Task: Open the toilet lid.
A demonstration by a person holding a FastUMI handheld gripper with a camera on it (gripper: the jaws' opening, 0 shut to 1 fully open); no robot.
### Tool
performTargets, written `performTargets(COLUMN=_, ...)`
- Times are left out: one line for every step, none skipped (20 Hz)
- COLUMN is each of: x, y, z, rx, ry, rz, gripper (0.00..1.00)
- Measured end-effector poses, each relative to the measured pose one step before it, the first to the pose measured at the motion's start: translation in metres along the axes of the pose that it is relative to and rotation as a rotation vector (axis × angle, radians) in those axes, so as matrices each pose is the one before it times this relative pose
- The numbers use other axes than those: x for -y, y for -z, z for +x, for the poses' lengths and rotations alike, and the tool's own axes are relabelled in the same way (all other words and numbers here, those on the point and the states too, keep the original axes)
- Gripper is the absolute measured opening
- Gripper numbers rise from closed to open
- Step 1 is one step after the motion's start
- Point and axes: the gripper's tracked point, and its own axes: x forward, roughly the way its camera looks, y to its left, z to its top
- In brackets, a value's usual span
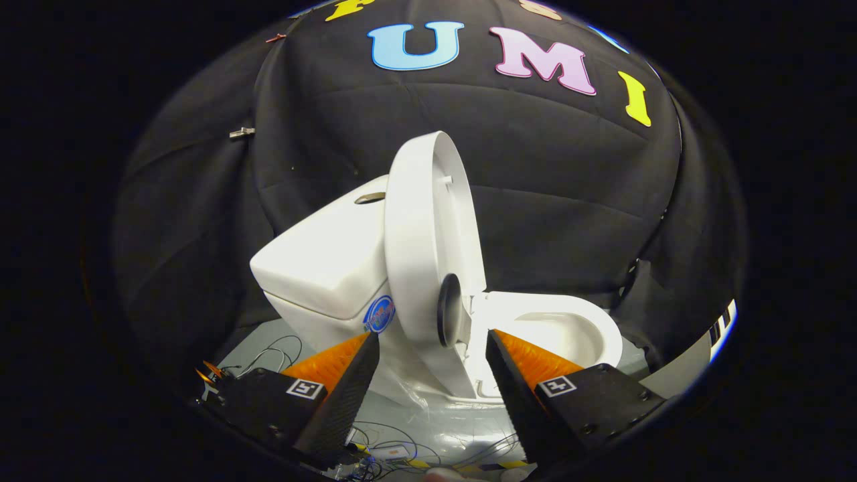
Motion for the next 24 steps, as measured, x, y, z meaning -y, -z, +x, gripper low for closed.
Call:
performTargets(x=0.00264, y=-0.00135, z=-0.00004, rx=0.01835, ry=0.00031, rz=-0.00761, gripper=1.0)
performTargets(x=-0.00205, y=-0.00138, z=-0.00104, rx=0.00494, ry=-0.00722, rz=-0.00964, gripper=0.99)
performTargets(x=-0.00086, y=0.00136, z=-0.00048, rx=-0.00681, ry=-0.00918, rz=-0.00273, gripper=0.99)
performTargets(x=-0.00228, y=0.0011, z=-0.00203, rx=-0.00505, ry=-0.01195, rz=0.0062, gripper=1.0)
performTargets(x=-0.00129, y=-0.00167, z=-0.00357, rx=0.00365, ry=-0.01641, rz=0.00886, gripper=1.0)
performTargets(x=-0.00262, y=-0.0034, z=-0.00428, rx=0.00991, ry=-0.01732, rz=0.00333, gripper=1.0)
performTargets(x=-0.00295, y=-0.00641, z=-0.00583, rx=0.02118, ry=-0.00953, rz=-0.00587, gripper=1.0)
performTargets(x=-0.00185, y=-0.00725, z=-0.00702, rx=0.01867, ry=-0.00965, rz=-0.00567, gripper=1.0)
performTargets(x=-0.00138, y=-0.00533, z=-0.00613, rx=0.01424, ry=-0.01311, rz=0.00117, gripper=1.0)
performTargets(x=-0.00163, y=-0.00401, z=-0.00506, rx=0.00833, ry=-0.01656, rz=0.00897, gripper=1.0)
performTargets(x=-0.00141, y=-0.00706, z=-0.00543, rx=0.01309, ry=-0.01032, rz=0.0101, gripper=1.0)
performTargets(x=-0.00107, y=-0.00739, z=-0.00515, rx=0.01528, ry=-0.01321, rz=0.01002, gripper=1.0)
performTargets(x=-0.00043, y=-0.00645, z=-0.00415, rx=0.00854, ry=-0.0083, rz=0.00804, gripper=1.0)
performTargets(x=0.00001, y=-0.0041, z=-0.00395, rx=0.00767, ry=-0.01109, rz=0.00492, gripper=1.0)
performTargets(x=0.00171, y=-0.0043, z=-0.00372, rx=0.00642, ry=-0.00553, rz=0.00425, gripper=1.0)
performTargets(x=0.00085, y=-0.00328, z=-0.00432, rx=0.00524, ry=-0.01198, rz=0.00746, gripper=1.0)
performTargets(x=0.003, y=-0.00555, z=-0.00342, rx=0.01772, ry=-0.00329, rz=-0.00103, gripper=1.0)
performTargets(x=0.00417, y=-0.00491, z=-0.00531, rx=0.00932, ry=-0.00516, rz=0.00051, gripper=1.0)
performTargets(x=0.00302, y=-0.002, z=-0.00462, rx=0.00141, ry=-0.01314, rz=0.0107, gripper=1.0)
performTargets(x=0.00227, y=-0.00127, z=-0.00497, rx=0.00254, ry=-0.0142, rz=0.01616, gripper=1.0)
performTargets(x=0.00306, y=-0.00345, z=-0.00451, rx=0.01079, ry=-0.01571, rz=0.01448, gripper=1.0)
performTargets(x=0.00644, y=-0.00553, z=-0.00393, rx=0.00982, ry=-0.00736, rz=0.00987, gripper=1.0)
performTargets(x=0.00834, y=-0.00545, z=-0.00343, rx=0.01439, ry=-0.00204, rz=0.00746, gripper=1.0)
performTargets(x=0.009, y=-0.00521, z=-0.00333, rx=0.01755, ry=-0.00103, rz=0.00901, gripper=1.0)
